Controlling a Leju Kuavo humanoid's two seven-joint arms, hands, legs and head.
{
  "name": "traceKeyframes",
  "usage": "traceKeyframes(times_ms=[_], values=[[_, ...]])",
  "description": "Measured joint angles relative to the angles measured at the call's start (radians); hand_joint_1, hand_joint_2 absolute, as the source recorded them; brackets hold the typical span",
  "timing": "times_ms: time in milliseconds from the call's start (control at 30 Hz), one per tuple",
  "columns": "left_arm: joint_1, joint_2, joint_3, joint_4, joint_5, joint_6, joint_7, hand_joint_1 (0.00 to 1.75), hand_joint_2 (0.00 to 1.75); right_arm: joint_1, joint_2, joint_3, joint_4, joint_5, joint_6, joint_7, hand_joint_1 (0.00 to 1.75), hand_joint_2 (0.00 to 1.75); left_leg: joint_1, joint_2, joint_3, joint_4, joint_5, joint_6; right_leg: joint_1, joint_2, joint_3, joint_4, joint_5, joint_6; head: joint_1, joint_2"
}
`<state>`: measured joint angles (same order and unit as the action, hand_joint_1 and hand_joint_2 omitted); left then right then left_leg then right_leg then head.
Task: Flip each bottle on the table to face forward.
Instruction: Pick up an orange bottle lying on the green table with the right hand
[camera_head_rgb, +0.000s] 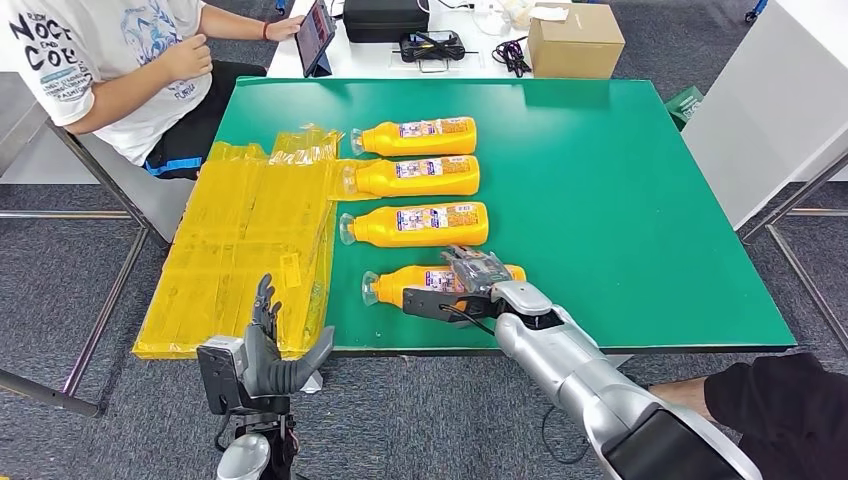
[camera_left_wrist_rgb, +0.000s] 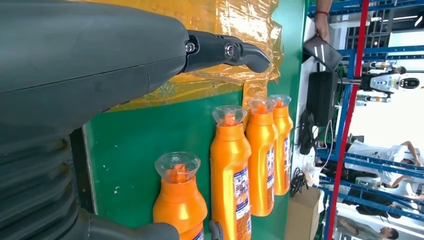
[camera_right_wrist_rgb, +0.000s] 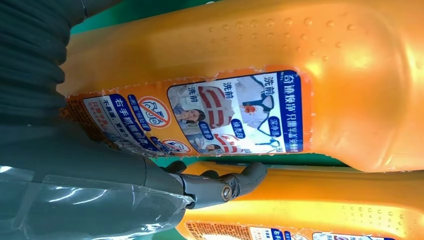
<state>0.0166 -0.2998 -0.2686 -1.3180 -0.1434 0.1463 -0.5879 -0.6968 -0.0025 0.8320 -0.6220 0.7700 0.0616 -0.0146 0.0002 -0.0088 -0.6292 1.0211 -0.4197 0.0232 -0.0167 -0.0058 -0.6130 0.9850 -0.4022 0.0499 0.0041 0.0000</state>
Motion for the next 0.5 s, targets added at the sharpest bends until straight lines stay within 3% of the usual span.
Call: traceKeyframes(times_ms=[500], values=[[0.003,0.0,0.019,0.0,-0.003,0.01,0.0,0.0,1.75,-0.003,-0.035,0.0,-0.016,0.002,0.043,-0.003,0.0,1.75,0.0,0.0,0.001,0.0,0.0,0.0,0.0,0.0,0.001,0.0,0.0,0.0,0.0,0.0]])
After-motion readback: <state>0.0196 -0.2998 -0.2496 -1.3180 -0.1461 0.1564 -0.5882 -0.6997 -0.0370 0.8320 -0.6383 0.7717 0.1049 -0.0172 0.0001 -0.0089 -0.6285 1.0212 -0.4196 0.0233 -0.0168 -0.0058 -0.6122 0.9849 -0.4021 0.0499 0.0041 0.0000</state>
